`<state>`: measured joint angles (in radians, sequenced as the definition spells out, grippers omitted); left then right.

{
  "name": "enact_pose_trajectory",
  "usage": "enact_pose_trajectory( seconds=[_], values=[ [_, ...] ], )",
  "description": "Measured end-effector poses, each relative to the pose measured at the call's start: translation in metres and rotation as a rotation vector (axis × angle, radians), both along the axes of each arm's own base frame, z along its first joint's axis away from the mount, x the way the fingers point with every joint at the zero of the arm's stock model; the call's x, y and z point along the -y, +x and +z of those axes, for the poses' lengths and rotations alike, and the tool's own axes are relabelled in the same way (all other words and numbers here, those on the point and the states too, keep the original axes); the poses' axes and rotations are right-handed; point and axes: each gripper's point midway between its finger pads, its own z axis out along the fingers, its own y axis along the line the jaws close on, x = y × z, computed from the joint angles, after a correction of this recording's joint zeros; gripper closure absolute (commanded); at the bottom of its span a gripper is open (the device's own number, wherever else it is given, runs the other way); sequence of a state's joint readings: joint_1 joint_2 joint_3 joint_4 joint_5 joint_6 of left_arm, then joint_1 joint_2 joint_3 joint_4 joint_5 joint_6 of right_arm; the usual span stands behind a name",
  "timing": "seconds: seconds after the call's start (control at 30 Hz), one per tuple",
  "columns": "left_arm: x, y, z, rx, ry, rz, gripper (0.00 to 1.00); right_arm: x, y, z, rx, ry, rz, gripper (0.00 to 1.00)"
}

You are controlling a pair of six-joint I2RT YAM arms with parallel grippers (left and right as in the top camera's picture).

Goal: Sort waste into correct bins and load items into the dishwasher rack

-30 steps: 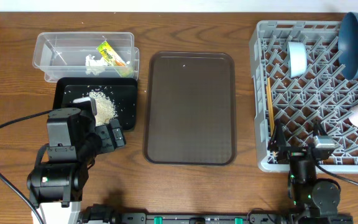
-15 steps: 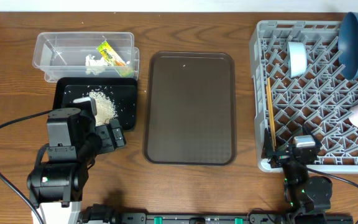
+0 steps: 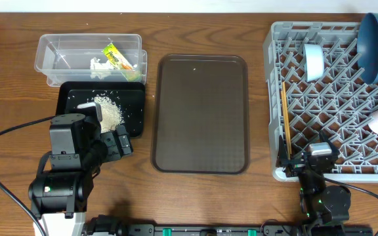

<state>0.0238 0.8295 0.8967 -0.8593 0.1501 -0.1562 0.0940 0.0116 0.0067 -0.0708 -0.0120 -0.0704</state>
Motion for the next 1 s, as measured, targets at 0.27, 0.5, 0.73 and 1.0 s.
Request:
enact_pose_trajectory(
  seconds=[0.27, 0.5, 0.73, 1.0],
  values=[
    [0.000, 0.000, 0.000, 0.000, 0.000, 0.000, 0.04, 0.000, 0.000, 0.000, 0.000, 0.000, 0.000, 0.01],
    [0.004, -0.001, 0.002, 0.008, 0.000, -0.018, 0.04, 0.000, 0.000, 0.000, 0.000, 0.000, 0.000, 0.01],
    [0.013, -0.013, 0.017, 0.079, 0.006, -0.062, 0.04, 0.000, 0.000, 0.000, 0.000, 0.000, 0.000, 0.01],
    [0.010, -0.021, 0.012, 0.273, 0.056, -0.087, 0.02, -0.001, 0.000, 0.000, -0.001, 0.000, 0.004, 0.01]
  ],
)
